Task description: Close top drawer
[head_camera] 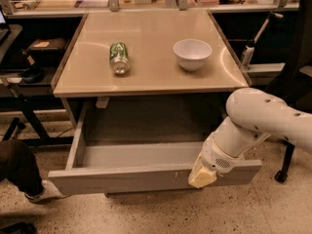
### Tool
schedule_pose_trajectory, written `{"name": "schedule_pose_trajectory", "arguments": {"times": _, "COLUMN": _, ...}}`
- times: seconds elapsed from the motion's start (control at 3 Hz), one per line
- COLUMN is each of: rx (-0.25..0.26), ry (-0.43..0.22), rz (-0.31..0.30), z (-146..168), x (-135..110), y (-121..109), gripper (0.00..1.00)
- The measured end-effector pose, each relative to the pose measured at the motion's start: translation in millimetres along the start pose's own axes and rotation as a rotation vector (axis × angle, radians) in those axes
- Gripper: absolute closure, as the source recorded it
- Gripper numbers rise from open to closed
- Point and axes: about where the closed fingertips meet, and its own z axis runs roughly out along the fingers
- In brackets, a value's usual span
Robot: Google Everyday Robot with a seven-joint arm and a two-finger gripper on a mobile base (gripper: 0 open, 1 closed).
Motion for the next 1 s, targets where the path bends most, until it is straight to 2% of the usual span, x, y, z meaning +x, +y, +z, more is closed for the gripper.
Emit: {"name": "schedule_pose_trajectory", "arguments": {"times": 1.0, "rx": 0.000, "ry": 0.000, "rz": 0.000, "z": 0.0, "x": 0.0, "y": 0.0, "gripper": 0.12}}
